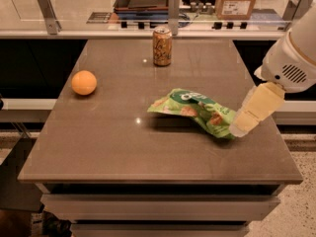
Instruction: Move green rice chip bag near orange
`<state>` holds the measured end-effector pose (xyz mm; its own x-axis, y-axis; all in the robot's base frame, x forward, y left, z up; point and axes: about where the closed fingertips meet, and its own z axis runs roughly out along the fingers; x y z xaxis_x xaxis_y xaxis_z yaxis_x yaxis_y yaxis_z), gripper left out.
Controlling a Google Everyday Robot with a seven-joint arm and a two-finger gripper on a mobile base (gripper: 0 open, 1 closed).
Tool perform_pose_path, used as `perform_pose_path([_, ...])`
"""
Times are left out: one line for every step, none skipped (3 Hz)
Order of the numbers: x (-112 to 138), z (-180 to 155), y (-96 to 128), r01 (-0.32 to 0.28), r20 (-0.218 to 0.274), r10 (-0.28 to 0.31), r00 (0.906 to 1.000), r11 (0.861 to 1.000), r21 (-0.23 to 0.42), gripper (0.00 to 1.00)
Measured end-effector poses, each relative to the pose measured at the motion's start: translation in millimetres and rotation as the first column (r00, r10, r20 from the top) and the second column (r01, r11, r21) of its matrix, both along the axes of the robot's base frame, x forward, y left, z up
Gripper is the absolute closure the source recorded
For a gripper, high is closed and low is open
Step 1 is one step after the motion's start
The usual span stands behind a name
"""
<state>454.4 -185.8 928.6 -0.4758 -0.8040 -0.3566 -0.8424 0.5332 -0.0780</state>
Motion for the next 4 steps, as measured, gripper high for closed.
perform_pose_path([9.6,-23.4,15.3,0.034,0.022,-0.037,0.9991,0.988,0.151,0.00])
perform_pose_path([26.5,-25.8,29.7,-0.003,0.092,-0.020,0.9956,0.970,0.243,0.00])
perform_pose_path([26.5,-25.8,29.7,-0.003,0.092,-0.020,0.9956,0.970,0.243,0.00])
perform_pose_path([29.8,-36.8,34.0,0.034,0.087,-0.059,0.9944,0.963,0.267,0.00])
